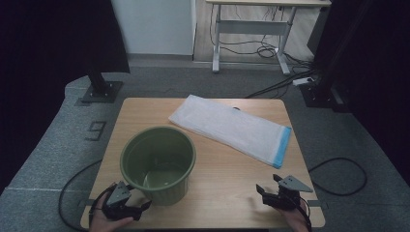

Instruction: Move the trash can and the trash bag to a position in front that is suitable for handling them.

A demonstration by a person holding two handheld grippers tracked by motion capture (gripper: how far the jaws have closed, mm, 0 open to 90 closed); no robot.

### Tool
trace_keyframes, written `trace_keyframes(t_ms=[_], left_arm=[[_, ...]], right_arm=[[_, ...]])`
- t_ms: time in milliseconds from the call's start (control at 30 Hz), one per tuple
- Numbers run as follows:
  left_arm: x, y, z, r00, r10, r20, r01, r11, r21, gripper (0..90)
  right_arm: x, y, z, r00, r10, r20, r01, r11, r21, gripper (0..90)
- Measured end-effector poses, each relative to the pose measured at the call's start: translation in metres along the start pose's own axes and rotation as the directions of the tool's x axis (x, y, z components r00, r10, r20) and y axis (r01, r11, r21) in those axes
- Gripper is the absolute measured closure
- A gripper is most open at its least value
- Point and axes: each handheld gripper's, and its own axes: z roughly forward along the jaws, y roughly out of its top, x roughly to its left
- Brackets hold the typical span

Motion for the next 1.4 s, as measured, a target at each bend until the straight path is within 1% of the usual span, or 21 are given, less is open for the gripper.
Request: trace_keyframes(t_ms=[133,233,433,500,633,733,933,967,1033,1133,1267,1333,1400], left_arm=[[-0.001,0.013,0.016,0.9998,0.019,0.011,-0.019,0.9998,0.002,14.0],[-0.005,0.023,0.028,0.999,0.045,0.009,-0.045,0.9989,0.011,14.1],[-0.013,0.041,0.051,0.998,0.058,0.023,-0.059,0.9982,0.011,14.1],[-0.016,0.047,0.057,0.9977,0.067,0.015,-0.067,0.9976,0.016,13.9],[-0.021,0.058,0.07,0.9977,0.067,0.008,-0.067,0.9976,0.019,14.0],[-0.025,0.067,0.081,0.9974,0.071,0.009,-0.071,0.9972,0.02,14.0],[-0.031,0.081,0.097,0.9966,0.08,0.021,-0.08,0.9966,0.021,14.2],[-0.032,0.082,0.099,0.9967,0.08,0.014,-0.08,0.9964,0.026,14.3],[-0.033,0.082,0.098,0.9975,0.07,0.0,-0.07,0.997,0.033,14.3],[-0.032,0.077,0.088,0.9972,0.071,-0.022,-0.07,0.9969,0.035,14.5],[-0.028,0.064,0.068,0.9978,0.047,-0.047,-0.046,0.9986,0.024,14.4],[-0.025,0.057,0.061,0.997,0.039,-0.067,-0.038,0.999,0.026,14.4],[-0.02,0.05,0.056,0.997,0.011,-0.076,-0.009,0.9997,0.022,14.3]], right_arm=[[0.0,0.002,-0.003,0.9992,0.033,-0.023,-0.034,0.999,-0.019,18.2],[0.0,0.004,-0.003,0.9995,0.026,-0.02,-0.026,0.999,-0.019,18.3],[-0.002,0.003,-0.004,0.9988,0.044,-0.019,-0.045,0.999,-0.021,18.5],[-0.002,0.004,-0.003,0.9991,0.037,-0.023,-0.037,0.999,-0.02,18.5],[-0.001,0.003,-0.003,0.9995,0.015,-0.027,-0.015,1.0,-0.012,18.5],[-0.002,0.003,-0.005,0.999,0.015,-0.042,-0.016,1.0,-0.022,18.7],[-0.003,0.002,-0.008,0.999,0.011,-0.042,-0.012,1.0,-0.023,18.8],[-0.003,0.002,-0.009,0.999,0.01,-0.044,-0.011,1.0,-0.023,18.8],[-0.003,0.002,-0.009,0.9985,0.008,-0.054,-0.009,1.0,-0.025,18.8],[-0.002,0.002,-0.01,0.9979,-0.004,-0.065,0.002,1.0,-0.03,18.8],[-0.001,0.001,-0.009,0.9973,-0.013,-0.072,0.012,1.0,-0.026,18.8],[0.0,0.001,-0.008,0.9964,-0.019,-0.083,0.017,1.0,-0.026,18.8],[0.001,0.0,-0.004,0.9969,-0.022,-0.075,0.021,1.0,-0.018,18.7]])
